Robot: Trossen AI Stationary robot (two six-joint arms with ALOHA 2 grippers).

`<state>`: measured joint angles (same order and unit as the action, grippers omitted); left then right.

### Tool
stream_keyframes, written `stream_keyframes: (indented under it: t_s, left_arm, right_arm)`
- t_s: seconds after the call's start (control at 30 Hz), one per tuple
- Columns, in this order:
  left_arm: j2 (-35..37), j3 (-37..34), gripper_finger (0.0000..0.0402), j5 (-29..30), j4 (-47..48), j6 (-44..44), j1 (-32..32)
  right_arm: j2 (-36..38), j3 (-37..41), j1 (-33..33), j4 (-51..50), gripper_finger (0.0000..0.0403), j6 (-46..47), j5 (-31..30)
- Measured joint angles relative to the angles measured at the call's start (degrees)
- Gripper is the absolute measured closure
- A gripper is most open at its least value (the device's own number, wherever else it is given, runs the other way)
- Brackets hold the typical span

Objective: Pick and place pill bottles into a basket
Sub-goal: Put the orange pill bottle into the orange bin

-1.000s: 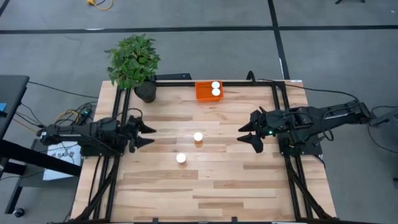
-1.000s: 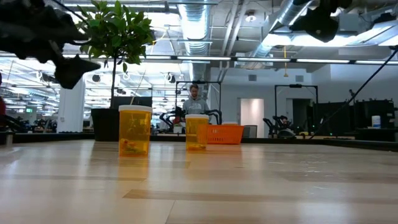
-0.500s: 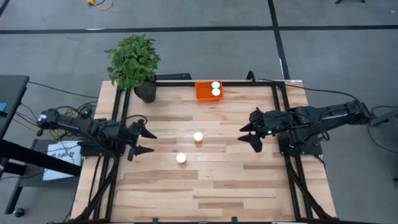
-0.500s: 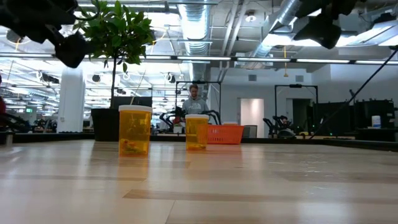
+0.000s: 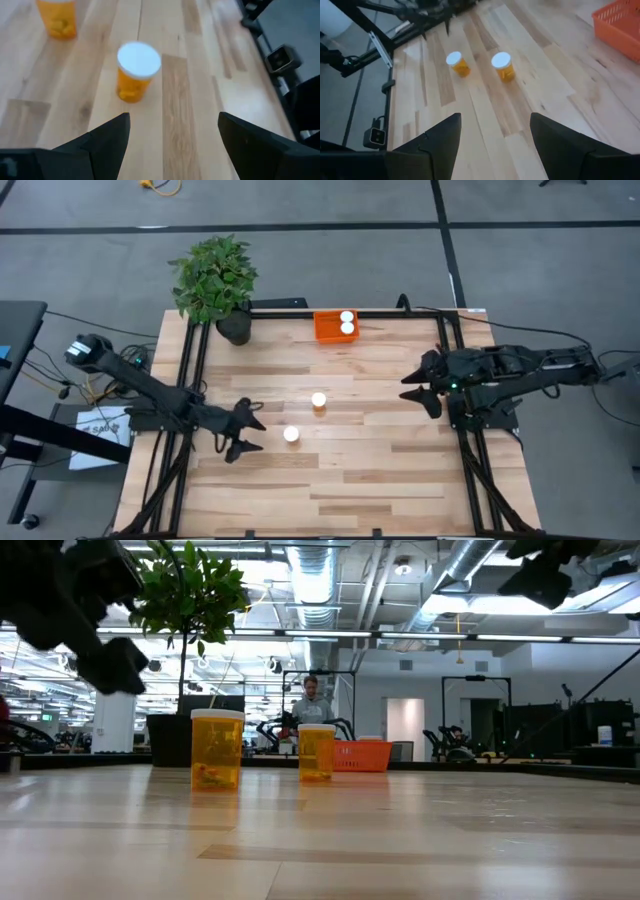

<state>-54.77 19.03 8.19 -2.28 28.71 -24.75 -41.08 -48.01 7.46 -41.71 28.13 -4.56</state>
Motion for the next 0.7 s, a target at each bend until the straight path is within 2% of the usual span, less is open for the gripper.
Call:
stream_keyframes:
  t_s: [0.2,0.43,0.57,0.7]
  left_arm:
    - [-11.8,0.0,0.0109,0.24,-7.16,3.47,-0.09]
    - [-23.3,0.0,0.0109,0.22,-11.91,2.89,-0.09]
    - [-26.84,0.12,0.0109,-0.42,-13.96,6.1,-0.03]
    - [-27.41,0.42,0.0109,-3.24,-17.75,6.87,0.01]
  right_arm:
    - [1.98,0.0,0.04,-0.42,0.0171,-0.16,0.26]
    - [3.33,0.0,0.04,-0.75,0.0171,-0.12,2.69]
    - [3.39,0.0,0.06,-0.74,0.0171,0.32,5.21]
    - [3.33,0.0,0.07,-0.74,0.0171,0.32,5.99]
